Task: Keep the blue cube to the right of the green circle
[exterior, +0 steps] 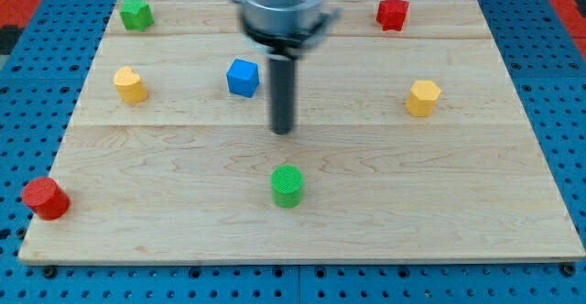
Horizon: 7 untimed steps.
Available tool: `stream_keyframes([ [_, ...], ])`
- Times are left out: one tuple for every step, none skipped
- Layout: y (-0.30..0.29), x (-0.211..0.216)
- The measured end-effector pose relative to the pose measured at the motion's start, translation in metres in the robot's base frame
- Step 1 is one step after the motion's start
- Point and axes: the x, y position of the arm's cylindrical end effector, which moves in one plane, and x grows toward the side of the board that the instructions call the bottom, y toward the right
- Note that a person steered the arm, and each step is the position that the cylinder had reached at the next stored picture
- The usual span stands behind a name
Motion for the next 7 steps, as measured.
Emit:
stream_keyframes([
  [-0.077, -0.016],
  [-0.088, -0.079],
  [-0.021, -0.073],
  [0.104, -0.037],
  [0.092, -0.075],
  [0.094, -0.13],
  [0.172, -0.118],
])
